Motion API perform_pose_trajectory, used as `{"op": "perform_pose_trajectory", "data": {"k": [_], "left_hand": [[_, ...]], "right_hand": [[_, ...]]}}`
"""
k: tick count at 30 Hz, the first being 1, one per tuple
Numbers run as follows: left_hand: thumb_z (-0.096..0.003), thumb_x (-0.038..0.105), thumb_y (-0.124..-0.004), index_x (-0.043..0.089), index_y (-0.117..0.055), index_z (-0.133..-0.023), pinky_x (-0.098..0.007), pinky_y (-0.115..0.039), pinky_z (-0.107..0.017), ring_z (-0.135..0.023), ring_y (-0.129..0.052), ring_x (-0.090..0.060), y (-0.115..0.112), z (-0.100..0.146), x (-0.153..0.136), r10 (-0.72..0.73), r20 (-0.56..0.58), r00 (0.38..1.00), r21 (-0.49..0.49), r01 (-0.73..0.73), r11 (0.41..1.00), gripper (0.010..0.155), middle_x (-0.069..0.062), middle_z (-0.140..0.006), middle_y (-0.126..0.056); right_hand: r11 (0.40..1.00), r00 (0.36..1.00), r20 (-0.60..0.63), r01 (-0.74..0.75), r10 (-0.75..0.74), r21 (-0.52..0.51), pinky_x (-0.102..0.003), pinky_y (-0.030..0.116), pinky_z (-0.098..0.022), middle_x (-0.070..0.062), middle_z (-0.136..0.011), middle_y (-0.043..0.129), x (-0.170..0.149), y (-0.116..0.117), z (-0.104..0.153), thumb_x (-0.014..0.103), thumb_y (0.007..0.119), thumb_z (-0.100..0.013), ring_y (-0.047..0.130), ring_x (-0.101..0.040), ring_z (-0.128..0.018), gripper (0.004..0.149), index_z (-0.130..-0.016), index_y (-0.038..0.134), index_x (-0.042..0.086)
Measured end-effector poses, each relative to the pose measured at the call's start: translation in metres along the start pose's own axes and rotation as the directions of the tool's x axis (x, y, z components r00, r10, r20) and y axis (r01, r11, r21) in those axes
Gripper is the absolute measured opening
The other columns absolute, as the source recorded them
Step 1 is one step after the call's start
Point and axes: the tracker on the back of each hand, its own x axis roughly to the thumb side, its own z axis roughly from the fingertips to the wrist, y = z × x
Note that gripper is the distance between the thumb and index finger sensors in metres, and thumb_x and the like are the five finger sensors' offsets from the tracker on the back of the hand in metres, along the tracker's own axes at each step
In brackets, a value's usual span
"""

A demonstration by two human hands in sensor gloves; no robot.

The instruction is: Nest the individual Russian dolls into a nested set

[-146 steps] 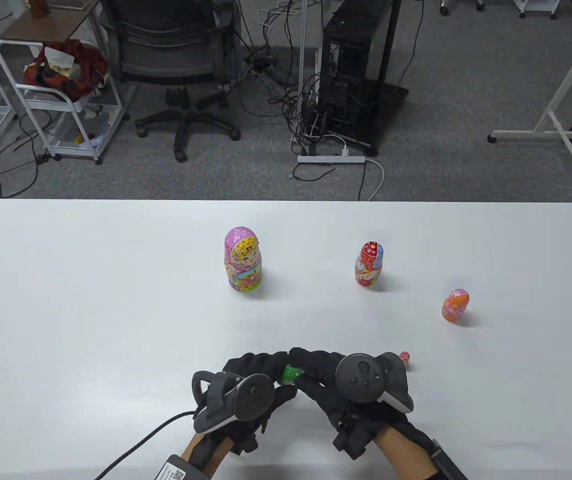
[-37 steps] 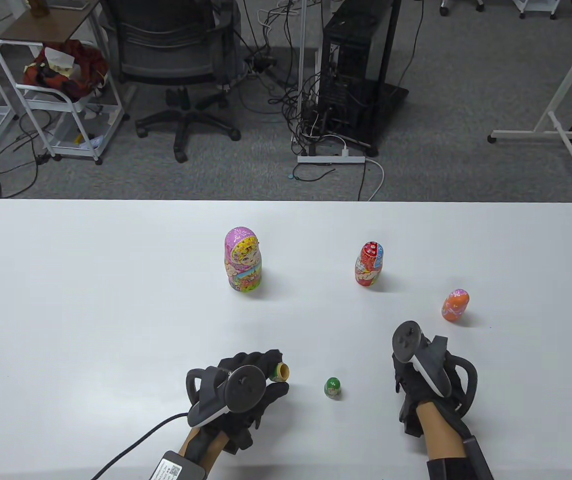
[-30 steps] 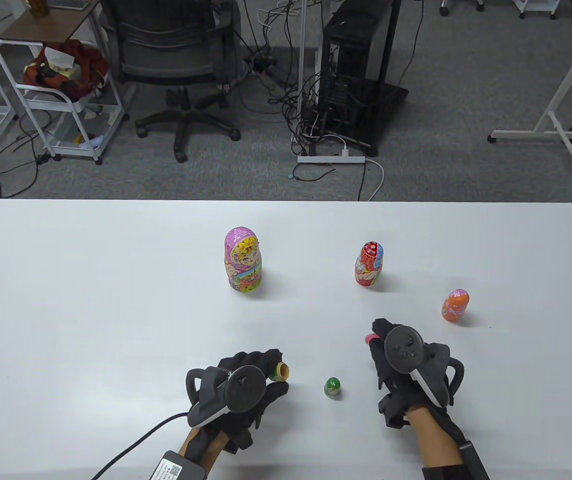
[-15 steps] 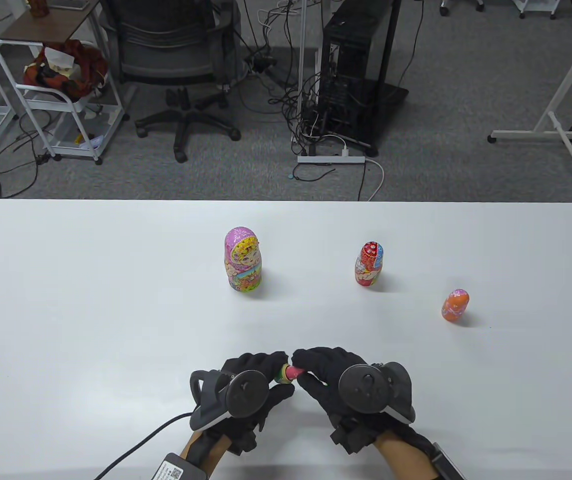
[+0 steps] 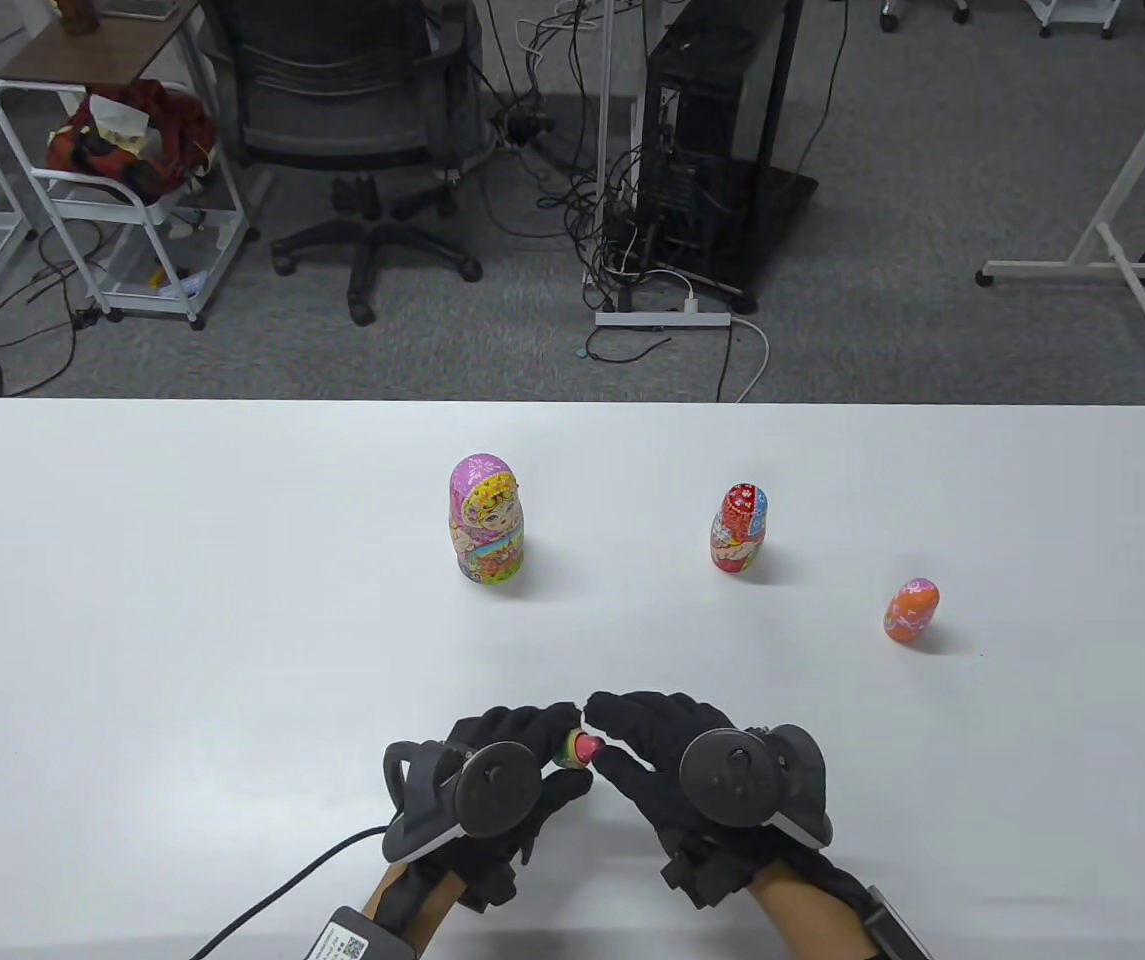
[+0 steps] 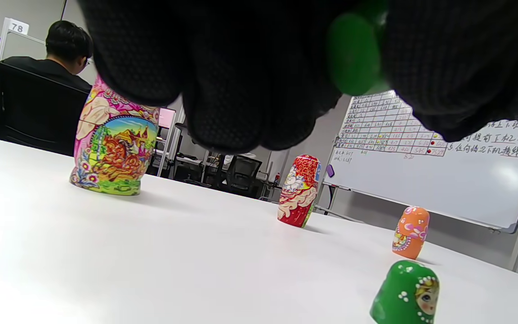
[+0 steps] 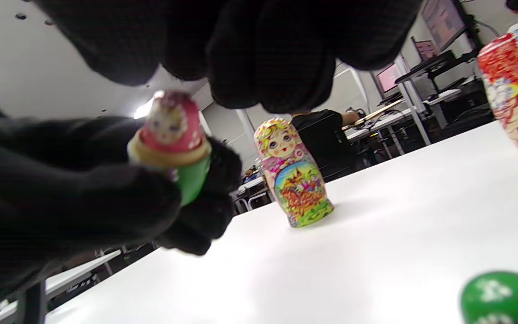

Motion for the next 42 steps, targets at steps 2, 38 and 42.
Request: {"op": "perform_pose_trajectory", "data": {"k": [2,38,42], "left_hand": [[-0.0359,0.062,-0.081,0.025,-0.076,-0.095,-0.044,-0.081,-0.06,-0.07,-0.099,-0.015,0.0,0.0,-0.003,0.001,-0.011,1.0,-0.001,-0.001,1.0,0.07,0.002,-0.084,-0.095],[-0.0364,0.061,-0.081,0.024,-0.075,-0.095,-0.045,-0.081,-0.06,-0.07,-0.099,-0.016,-0.002,-0.002,-0.008,-0.017,-0.042,0.999,-0.048,0.015,0.999,0.07,0.001,-0.085,-0.095],[-0.0364,0.061,-0.081,0.024,-0.076,-0.095,-0.045,-0.081,-0.06,-0.07,-0.099,-0.016,-0.002,-0.002,-0.008,-0.018,-0.043,0.999,-0.049,0.016,0.999,0.07,0.001,-0.085,-0.095]], "right_hand": [[0.999,0.997,-0.062,-0.043,0.044,0.027,-0.046,0.075,-0.057,-0.004,-0.089,0.083,-0.007,0.002,-0.001,0.047,0.077,-0.047,0.089,-0.025,-0.07,0.05,-0.093,0.068,0.029],[0.971,0.975,-0.168,-0.109,0.146,0.211,-0.047,0.073,-0.06,-0.005,-0.096,0.077,-0.029,0.008,-0.007,0.041,0.08,-0.048,0.087,-0.025,-0.075,0.054,-0.097,0.059,0.034],[0.993,0.997,-0.075,0.035,-0.026,0.116,-0.047,0.073,-0.06,-0.005,-0.095,0.076,-0.017,-0.001,-0.005,0.04,0.08,-0.047,0.087,-0.025,-0.074,0.054,-0.097,0.059,0.034]]}}
